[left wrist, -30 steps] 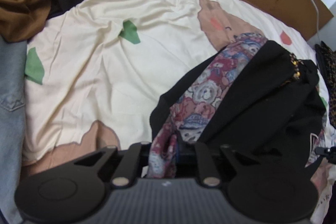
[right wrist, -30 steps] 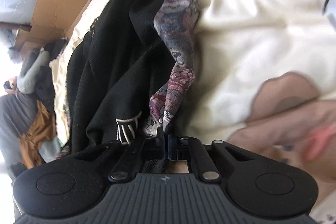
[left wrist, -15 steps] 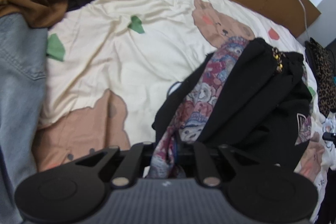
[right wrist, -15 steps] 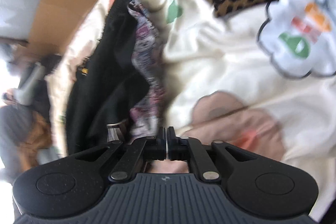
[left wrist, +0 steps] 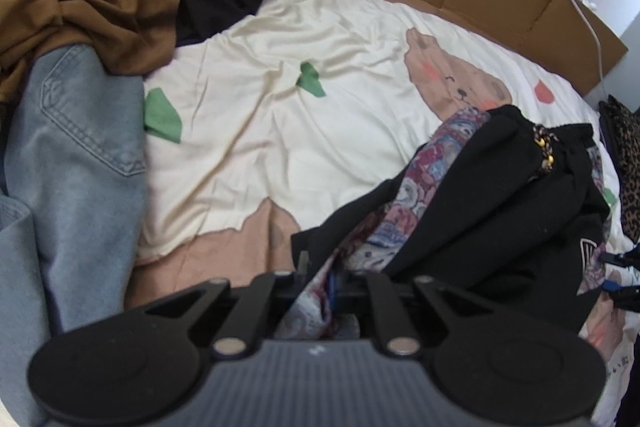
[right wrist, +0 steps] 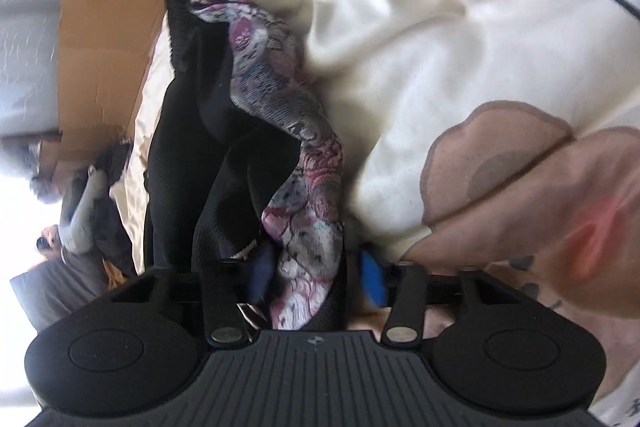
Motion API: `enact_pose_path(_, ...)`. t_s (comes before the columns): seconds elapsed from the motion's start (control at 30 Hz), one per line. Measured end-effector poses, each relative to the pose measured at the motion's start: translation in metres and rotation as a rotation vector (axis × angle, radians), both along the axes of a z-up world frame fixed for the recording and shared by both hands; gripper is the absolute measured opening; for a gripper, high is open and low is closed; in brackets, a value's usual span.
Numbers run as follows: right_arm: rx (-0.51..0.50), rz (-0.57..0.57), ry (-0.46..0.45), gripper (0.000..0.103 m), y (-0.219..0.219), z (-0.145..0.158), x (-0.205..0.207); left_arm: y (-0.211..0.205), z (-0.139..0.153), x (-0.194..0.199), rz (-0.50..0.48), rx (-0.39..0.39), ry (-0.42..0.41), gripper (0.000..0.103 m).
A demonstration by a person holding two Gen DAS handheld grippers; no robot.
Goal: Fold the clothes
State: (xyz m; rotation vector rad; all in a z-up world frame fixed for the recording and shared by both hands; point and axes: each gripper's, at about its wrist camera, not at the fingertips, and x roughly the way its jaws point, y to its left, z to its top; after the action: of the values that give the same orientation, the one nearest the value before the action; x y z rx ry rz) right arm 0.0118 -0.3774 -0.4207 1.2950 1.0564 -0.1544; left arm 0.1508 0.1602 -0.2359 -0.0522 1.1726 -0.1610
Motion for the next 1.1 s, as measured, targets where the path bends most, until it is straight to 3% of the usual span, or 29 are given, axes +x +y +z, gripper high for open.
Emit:
enact_pose_path(0.03,-0.021,0.013,0.006,0.002,0.0,0.001,0.001,-0.001,0.0,0.0,-0.002,0.003,0.0,0.007)
enact_pose_path(0.3,-0.138,0.084,-0.057,0.001,-0.004,0.037,0.003,-0.002,0.005,-0.008,-0.002,-0.004,-0.006,0.007)
enact_pose_path(0.77,-0.325,0.158,0.031,0.001,-0.053,0.09,-0.038,0.004,0.008,-0.048,0.042,-0.028,0.014,0.007)
enact_pose_path(1.1,-0.379,0.247,0.062,0.001,-0.06,0.112,-0.064,0.006,0.009,-0.082,0.064,0.005,0.079,0.007)
